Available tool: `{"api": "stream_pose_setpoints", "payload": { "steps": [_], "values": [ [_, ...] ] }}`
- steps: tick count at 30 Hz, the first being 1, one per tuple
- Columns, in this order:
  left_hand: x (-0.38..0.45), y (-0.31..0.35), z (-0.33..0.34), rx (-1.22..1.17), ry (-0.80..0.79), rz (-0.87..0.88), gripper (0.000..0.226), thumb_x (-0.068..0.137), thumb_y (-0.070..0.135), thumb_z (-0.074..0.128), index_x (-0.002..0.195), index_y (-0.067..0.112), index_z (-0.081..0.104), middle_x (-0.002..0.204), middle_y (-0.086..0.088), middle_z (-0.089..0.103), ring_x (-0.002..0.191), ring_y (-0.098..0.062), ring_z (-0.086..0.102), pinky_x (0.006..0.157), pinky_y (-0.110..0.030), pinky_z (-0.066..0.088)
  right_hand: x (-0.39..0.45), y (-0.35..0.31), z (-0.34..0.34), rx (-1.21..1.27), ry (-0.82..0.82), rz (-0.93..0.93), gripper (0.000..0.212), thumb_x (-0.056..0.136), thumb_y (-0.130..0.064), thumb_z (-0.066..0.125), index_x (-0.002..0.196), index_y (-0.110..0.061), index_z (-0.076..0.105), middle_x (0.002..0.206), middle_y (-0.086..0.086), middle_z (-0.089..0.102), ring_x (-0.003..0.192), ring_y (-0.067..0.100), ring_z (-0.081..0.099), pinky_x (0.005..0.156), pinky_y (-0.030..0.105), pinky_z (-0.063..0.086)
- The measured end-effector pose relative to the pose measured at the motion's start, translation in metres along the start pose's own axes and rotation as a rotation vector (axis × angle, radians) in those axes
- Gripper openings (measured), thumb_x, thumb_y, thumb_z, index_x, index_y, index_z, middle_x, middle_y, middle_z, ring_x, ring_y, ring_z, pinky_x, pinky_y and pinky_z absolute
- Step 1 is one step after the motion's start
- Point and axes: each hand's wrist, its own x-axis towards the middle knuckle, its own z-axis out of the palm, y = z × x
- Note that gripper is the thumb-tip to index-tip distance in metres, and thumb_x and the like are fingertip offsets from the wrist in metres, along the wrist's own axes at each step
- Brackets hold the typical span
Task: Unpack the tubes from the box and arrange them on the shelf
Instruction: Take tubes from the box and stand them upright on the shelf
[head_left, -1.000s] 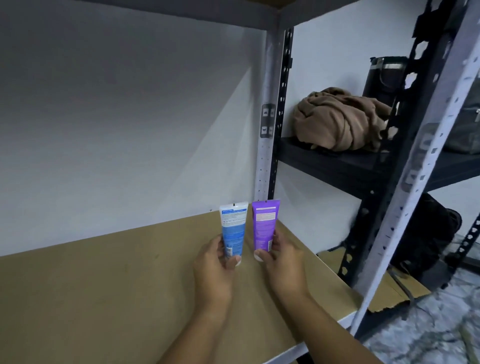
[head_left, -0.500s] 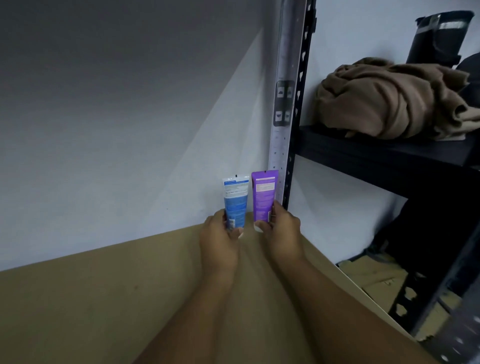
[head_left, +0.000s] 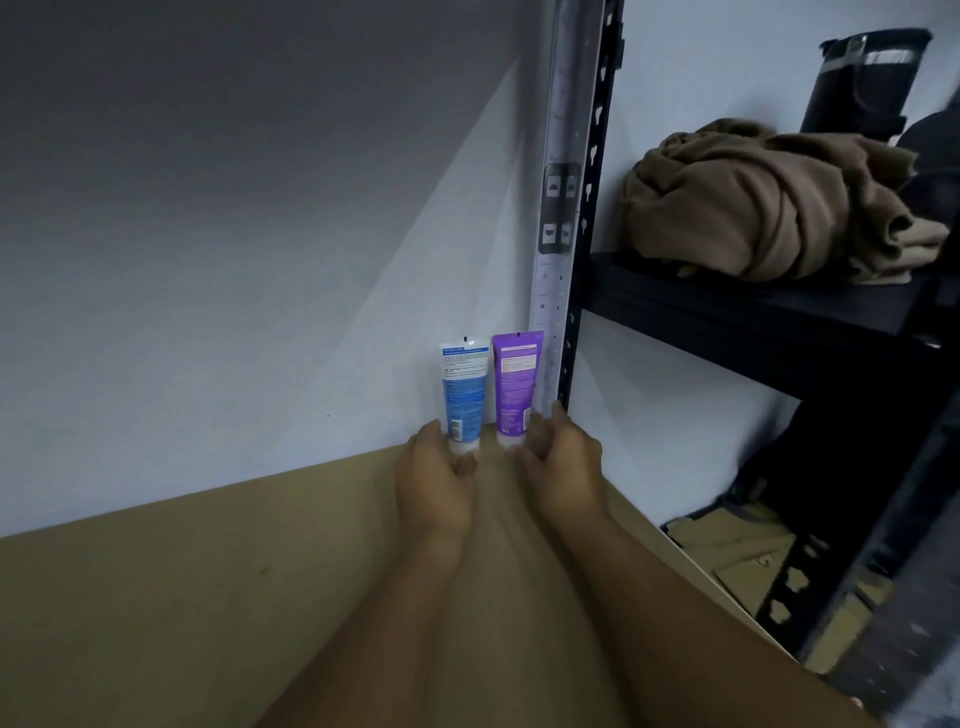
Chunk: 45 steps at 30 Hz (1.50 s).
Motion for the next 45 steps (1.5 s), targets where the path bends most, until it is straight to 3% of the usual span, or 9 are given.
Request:
{"api": "stream_pose_setpoints", "payload": {
  "steps": [2,6,16,19,23,28,33,38,45],
  "values": [
    [-0.021,0.002,-0.008,0.074,-0.003,0.032,0.034,0.082,0.010,0.070,0.116,0.011,0.065,0.106,-0.001,0.070,0.100,-0.019,0.065,0.092,-0.038,0.054,-0.022,0.001,-0.015,0.035,-0.024,0.029,0.028,0.088,-0.019,0.066,0.114,-0.010,0.064,0.104,0.003,0.069,0.098,0.021,0.066,0.079,0.015,0.050],
    [-0.074,0.017,-0.024,0.185,-0.100,0.082,0.034,0.083,0.008,0.068,0.117,0.011,0.069,0.110,-0.006,0.073,0.101,-0.020,0.068,0.093,-0.026,0.050,-0.078,-0.001,-0.055,-0.156,-0.063,-0.029,0.028,0.085,-0.022,0.066,0.108,-0.008,0.069,0.106,0.007,0.072,0.096,0.021,0.067,0.091,0.031,0.052],
    [-0.266,0.097,-0.030,0.056,-0.388,0.311,0.014,0.083,0.007,0.065,0.092,0.013,0.074,0.080,0.002,0.074,0.070,-0.008,0.065,0.070,-0.016,0.050,-0.239,0.011,-0.209,-0.348,-0.247,-0.146,0.015,0.088,-0.027,0.070,0.099,-0.018,0.072,0.084,-0.010,0.062,0.076,0.007,0.056,0.074,0.021,0.044],
    [-0.324,0.103,-0.009,-0.056,-0.419,0.366,0.017,0.089,0.011,0.065,0.103,0.019,0.071,0.078,0.005,0.069,0.066,-0.002,0.059,0.065,-0.002,0.042,-0.280,0.042,-0.254,-0.375,-0.246,-0.054,0.019,0.087,-0.024,0.070,0.105,-0.018,0.071,0.088,-0.007,0.068,0.075,0.005,0.055,0.070,0.016,0.038],
    [-0.385,0.054,0.044,-0.017,-0.632,0.194,0.022,0.089,0.006,0.064,0.109,0.013,0.069,0.090,0.000,0.071,0.080,-0.006,0.066,0.075,-0.012,0.052,-0.335,0.115,-0.286,-0.426,-0.293,0.152,0.019,0.088,-0.020,0.069,0.105,-0.012,0.070,0.089,-0.004,0.066,0.074,0.006,0.057,0.066,0.012,0.039],
    [-0.430,-0.038,0.116,0.252,-0.784,0.032,0.027,0.089,0.005,0.054,0.110,0.016,0.067,0.099,-0.007,0.070,0.093,-0.025,0.067,0.080,-0.033,0.052,-0.381,0.224,-0.279,-0.489,-0.403,0.403,0.023,0.082,-0.021,0.069,0.101,-0.009,0.071,0.095,0.006,0.073,0.090,0.024,0.067,0.078,0.030,0.047],
    [-0.431,-0.097,0.178,0.546,-0.961,0.177,0.056,0.087,-0.002,0.052,0.139,0.016,0.049,0.122,-0.007,0.062,0.112,-0.024,0.059,0.096,-0.037,0.050,-0.398,0.317,-0.241,-0.512,-0.481,0.560,0.036,0.086,-0.027,0.067,0.120,-0.015,0.066,0.115,0.002,0.069,0.111,0.024,0.062,0.090,0.030,0.047],
    [-0.419,-0.137,0.241,0.761,-1.137,0.404,0.069,0.092,0.003,0.052,0.154,0.010,0.023,0.158,-0.011,0.029,0.146,-0.023,0.028,0.120,-0.033,0.022,-0.394,0.376,-0.186,-0.490,-0.548,0.605,0.037,0.080,-0.028,0.071,0.114,-0.013,0.065,0.113,0.010,0.068,0.108,0.029,0.061,0.085,0.031,0.043],
    [-0.420,-0.142,0.264,1.077,-1.083,0.697,0.054,0.094,0.012,0.052,0.143,0.014,0.031,0.139,-0.008,0.049,0.129,-0.027,0.039,0.107,-0.036,0.032,-0.403,0.405,-0.141,-0.499,-0.476,0.624,0.040,0.083,-0.032,0.064,0.117,-0.014,0.054,0.112,0.012,0.060,0.100,0.035,0.061,0.077,0.038,0.049]
  ]
}}
